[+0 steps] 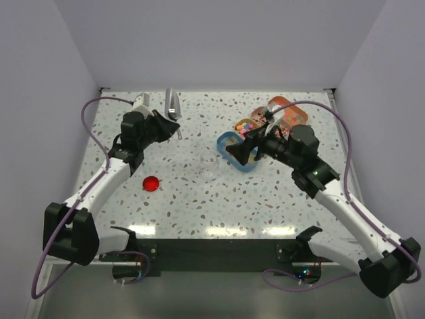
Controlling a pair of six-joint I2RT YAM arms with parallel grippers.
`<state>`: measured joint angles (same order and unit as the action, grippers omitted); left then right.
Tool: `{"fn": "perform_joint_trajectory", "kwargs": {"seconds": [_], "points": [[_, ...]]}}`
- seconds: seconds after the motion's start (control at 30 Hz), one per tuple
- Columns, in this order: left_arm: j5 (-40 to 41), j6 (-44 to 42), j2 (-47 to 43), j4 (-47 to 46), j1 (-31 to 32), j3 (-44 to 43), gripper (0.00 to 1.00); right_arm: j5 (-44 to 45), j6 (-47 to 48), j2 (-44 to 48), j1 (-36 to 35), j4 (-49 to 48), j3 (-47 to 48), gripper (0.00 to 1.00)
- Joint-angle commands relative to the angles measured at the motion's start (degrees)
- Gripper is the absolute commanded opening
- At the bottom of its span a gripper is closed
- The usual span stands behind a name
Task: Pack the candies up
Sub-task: Pick up the spatula from the center of the board.
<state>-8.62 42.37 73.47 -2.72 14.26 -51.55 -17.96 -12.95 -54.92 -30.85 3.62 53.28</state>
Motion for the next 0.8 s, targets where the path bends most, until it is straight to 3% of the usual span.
{"fn": "perform_joint_trajectory", "kwargs": {"seconds": [0.0, 0.13, 0.3, 0.47, 0.53, 0.77], "points": [[-13.59, 0.95, -2.63, -13.69, -0.02, 2.58, 0.0, -11.3, -12.52, -5.36, -0.35, -10.61, 2.09, 0.99], [-19.32, 4.64, -4.91, -21.96, -0.02, 6.54, 0.0, -16.65, -20.68, -16.33, -0.26, -18.89, 6.04, 0.99], [-23.1, 8.6, -5.36, -28.73, 0.42, 10.23, 0.0, -20.09, -30.89, -25.05, -0.26, -37.66, 7.8, 0.98], [-24.42, 9.05, -5.36, -30.93, 1.47, 11.73, 0.0, -23.17, -39.07, -33.84, -0.26, -48.34, 13.43, 0.71], [-24.86, 9.57, -5.36, -32.17, 1.73, 12.17, 0.0, -23.35, -41.79, -37.53, -0.26, -53.7, 14.74, 0.66], [-26.18, 10.28, -5.36, -34.8, 3.05, 13.23, 0.0, -24.93, -43.21, -43.61, -0.26, -56.36, 18.09, 0.56]]}}
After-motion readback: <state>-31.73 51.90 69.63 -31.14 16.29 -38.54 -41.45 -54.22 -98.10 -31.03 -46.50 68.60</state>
